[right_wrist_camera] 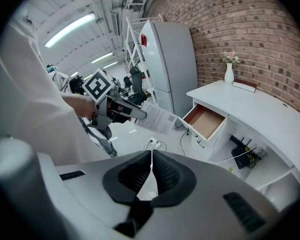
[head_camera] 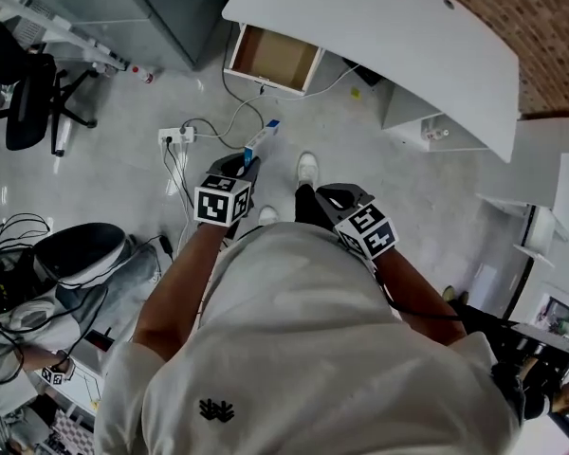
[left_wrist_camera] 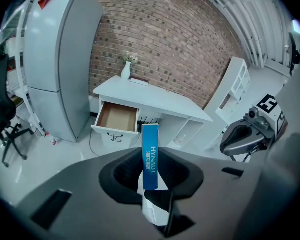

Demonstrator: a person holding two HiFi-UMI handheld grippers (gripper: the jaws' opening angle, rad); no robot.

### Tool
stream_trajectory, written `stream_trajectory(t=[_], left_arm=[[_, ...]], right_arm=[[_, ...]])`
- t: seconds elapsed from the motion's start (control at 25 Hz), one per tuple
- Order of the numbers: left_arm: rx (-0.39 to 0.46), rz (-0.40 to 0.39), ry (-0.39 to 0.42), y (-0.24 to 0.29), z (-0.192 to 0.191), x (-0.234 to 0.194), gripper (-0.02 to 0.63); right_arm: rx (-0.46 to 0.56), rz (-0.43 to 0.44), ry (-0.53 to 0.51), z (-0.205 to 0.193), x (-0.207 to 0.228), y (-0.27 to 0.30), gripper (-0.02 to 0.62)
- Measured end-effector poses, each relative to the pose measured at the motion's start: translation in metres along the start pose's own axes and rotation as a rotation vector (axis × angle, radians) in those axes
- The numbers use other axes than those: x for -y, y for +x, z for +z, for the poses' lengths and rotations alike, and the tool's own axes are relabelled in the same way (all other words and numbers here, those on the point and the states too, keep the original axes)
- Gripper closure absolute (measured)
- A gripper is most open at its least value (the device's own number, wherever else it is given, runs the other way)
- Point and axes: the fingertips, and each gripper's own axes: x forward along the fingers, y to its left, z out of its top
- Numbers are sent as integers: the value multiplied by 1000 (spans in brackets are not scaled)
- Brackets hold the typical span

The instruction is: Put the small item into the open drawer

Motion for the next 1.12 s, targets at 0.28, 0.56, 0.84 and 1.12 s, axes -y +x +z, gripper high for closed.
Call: stream_trajectory(t=[0.28,0.56,0.84,1.12], left_arm=[[-45,49,8,77,75,-9,512],[-104,104,14,146,110,-31,512],[-151,176,30,250,120,-77,512],[-227,218,13,318,124,-107,512]], right_arm=[[14,44,25,32,95,-9,560],[21,65,94,31,159,-2,560],[24,33,180,8,236,25,560],[-22,-7,270,-4,267,7,560]])
